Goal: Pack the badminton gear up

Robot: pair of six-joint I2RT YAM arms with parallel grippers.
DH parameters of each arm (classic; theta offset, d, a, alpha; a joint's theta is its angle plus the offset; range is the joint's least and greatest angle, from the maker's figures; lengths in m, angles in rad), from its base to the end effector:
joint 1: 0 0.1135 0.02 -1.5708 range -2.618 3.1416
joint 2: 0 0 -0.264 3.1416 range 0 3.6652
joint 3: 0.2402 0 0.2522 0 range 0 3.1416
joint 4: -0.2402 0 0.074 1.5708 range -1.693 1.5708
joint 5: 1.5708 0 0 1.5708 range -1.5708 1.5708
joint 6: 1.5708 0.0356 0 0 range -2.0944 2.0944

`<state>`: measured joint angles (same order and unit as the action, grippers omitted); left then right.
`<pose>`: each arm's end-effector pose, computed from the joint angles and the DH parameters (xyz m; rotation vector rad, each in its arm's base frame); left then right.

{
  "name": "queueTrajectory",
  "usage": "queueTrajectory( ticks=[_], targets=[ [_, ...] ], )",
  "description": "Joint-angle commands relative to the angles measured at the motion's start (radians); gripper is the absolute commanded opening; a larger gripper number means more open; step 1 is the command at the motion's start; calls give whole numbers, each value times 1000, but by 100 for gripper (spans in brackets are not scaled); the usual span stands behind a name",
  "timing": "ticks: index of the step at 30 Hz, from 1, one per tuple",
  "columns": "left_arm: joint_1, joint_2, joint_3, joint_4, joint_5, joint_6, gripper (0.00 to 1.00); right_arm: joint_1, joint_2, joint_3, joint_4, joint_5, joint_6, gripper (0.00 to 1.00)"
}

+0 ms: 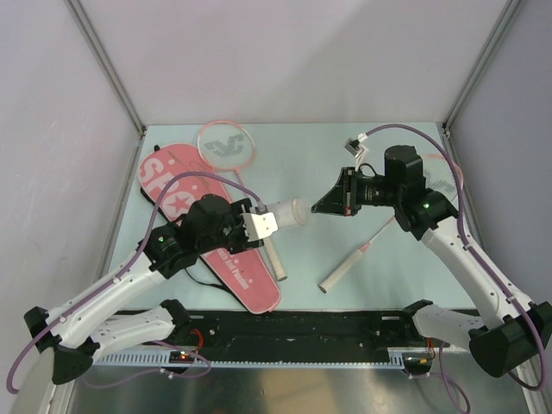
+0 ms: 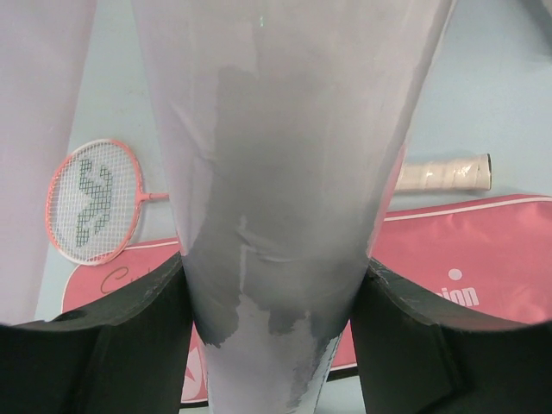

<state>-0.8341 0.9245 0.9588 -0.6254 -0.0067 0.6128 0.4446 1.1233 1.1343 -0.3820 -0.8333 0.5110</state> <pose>0.1310 -0.1441 0.3315 1.4299 1.6248 -0.1202 0.2065 0.1276 0.3787 -0.5383 2.0177 1.4141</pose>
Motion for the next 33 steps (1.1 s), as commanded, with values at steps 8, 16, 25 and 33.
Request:
queueTrajectory(
  ticks=[8,16,25,33],
  targets=[
    [-16,0,55,35,-5,28,51,61,27,30,-6,126,-14,0],
    [-23,-12,57,35,-1,16,51,78,-11,-9,55,224,37,0],
    [-24,5,69,35,25,3,51,114,-39,-91,179,269,121,5],
    [-24,1,78,35,29,-12,50,115,-54,-121,180,271,126,50]
  ],
)
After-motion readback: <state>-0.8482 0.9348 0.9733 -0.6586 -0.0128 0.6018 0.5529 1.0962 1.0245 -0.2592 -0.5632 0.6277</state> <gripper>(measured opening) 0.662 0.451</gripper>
